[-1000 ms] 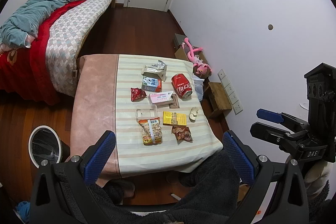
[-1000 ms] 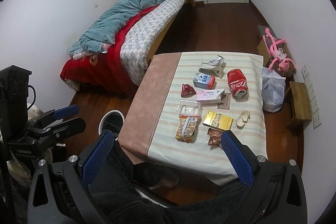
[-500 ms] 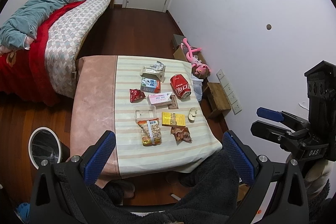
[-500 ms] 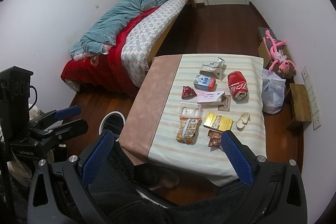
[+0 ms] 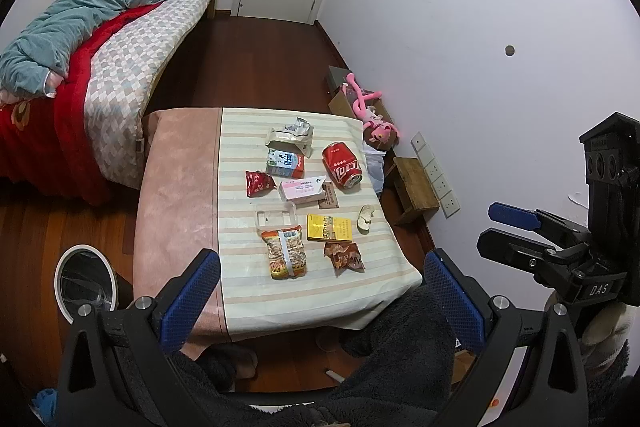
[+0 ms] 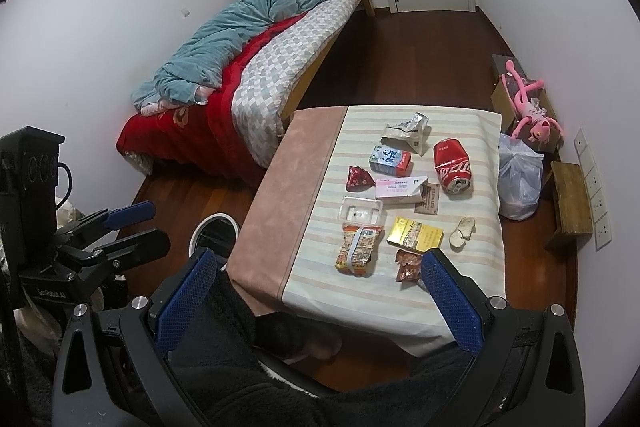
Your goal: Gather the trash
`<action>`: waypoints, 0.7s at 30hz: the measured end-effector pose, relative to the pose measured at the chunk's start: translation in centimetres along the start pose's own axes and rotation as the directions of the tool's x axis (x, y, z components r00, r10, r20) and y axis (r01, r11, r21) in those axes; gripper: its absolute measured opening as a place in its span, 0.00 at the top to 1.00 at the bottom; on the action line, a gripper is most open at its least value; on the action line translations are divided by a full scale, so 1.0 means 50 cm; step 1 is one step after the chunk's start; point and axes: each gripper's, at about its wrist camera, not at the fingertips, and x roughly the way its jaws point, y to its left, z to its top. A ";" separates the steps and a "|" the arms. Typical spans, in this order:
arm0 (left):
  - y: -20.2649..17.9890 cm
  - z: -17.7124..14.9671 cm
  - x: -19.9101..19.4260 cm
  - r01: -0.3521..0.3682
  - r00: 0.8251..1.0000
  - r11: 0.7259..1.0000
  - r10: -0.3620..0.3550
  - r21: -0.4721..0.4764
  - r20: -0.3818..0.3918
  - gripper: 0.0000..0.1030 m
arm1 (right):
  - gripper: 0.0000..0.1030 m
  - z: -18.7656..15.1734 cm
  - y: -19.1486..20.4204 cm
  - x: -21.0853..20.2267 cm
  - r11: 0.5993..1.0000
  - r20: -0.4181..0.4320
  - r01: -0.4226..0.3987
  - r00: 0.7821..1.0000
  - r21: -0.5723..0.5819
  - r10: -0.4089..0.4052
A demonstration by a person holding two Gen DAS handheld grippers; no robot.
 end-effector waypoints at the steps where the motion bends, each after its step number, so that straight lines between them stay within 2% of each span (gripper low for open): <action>1: 0.001 0.000 0.000 0.001 1.000 1.000 -0.001 0.000 -0.001 0.00 | 0.00 0.000 0.000 0.000 1.000 0.000 0.000 1.000 0.000 0.000; 16: 0.010 -0.009 0.001 -0.007 1.000 1.000 0.007 0.000 0.003 0.00 | 0.00 -0.001 0.002 0.001 1.000 0.002 0.001 1.000 0.001 -0.001; 18: 0.017 -0.013 0.010 -0.038 0.999 0.999 0.038 0.003 0.009 0.00 | 0.00 -0.002 0.002 0.007 1.000 -0.001 0.004 1.000 0.008 -0.004; 19: 0.020 -0.014 0.020 -0.078 0.997 0.997 0.078 0.007 0.019 0.00 | 0.00 -0.001 0.000 0.013 1.000 -0.002 0.018 1.000 0.018 -0.018; 20: 0.026 -0.015 0.033 -0.134 0.991 0.991 0.133 0.008 0.031 0.00 | 0.00 -0.002 -0.004 0.016 0.999 0.001 0.048 0.999 0.025 -0.048; 21: 0.034 -0.017 0.052 -0.212 0.976 0.977 0.211 0.010 0.048 0.00 | 0.00 -0.002 -0.004 0.016 0.999 0.001 0.048 0.999 0.025 -0.048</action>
